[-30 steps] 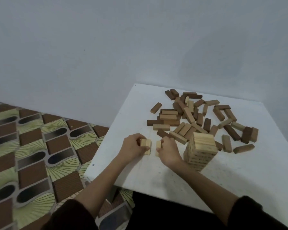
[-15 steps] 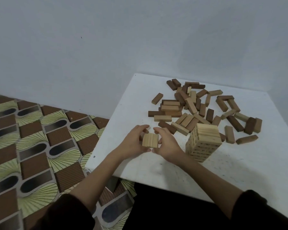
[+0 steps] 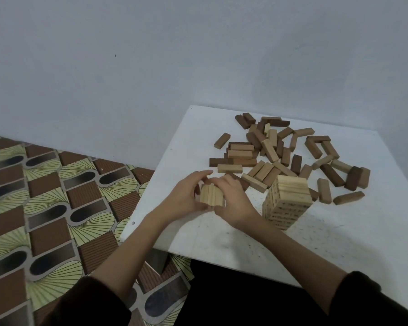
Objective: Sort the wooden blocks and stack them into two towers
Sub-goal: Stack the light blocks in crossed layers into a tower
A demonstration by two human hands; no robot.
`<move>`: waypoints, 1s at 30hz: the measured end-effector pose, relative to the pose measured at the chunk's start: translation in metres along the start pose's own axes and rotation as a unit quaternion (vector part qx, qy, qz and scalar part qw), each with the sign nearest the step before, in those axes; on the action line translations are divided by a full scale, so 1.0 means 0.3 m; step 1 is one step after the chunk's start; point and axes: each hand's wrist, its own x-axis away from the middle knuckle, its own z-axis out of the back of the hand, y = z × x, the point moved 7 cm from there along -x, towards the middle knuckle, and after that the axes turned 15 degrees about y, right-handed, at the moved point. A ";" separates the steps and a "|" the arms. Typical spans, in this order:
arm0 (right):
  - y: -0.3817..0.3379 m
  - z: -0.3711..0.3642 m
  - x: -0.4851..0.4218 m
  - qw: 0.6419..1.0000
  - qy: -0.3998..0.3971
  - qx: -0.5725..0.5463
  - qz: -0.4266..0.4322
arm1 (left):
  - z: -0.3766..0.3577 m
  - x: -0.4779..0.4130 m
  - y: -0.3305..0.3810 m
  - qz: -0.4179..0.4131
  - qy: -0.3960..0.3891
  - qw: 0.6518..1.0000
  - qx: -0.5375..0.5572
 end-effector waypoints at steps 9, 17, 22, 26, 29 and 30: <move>-0.208 0.308 -0.054 0.971 0.130 0.072 0.187 | 0.164 -0.073 0.258 -0.105 0.092 0.990 0.022; -0.064 0.575 0.049 0.985 0.098 -0.008 0.144 | -0.021 -0.089 0.464 -0.109 0.021 0.990 0.084; 0.063 0.622 0.095 0.992 0.092 0.000 0.090 | -0.137 -0.085 0.516 -0.121 -0.029 0.990 0.065; 0.105 0.622 0.116 0.991 0.090 -0.019 0.095 | -0.166 -0.081 0.516 -0.112 -0.046 0.992 0.045; 0.132 0.607 0.123 0.992 0.080 -0.025 0.098 | -0.179 -0.070 0.510 -0.107 -0.054 0.992 0.032; 0.139 0.604 0.127 0.992 0.081 -0.027 0.097 | -0.186 -0.067 0.507 -0.105 -0.058 0.992 0.027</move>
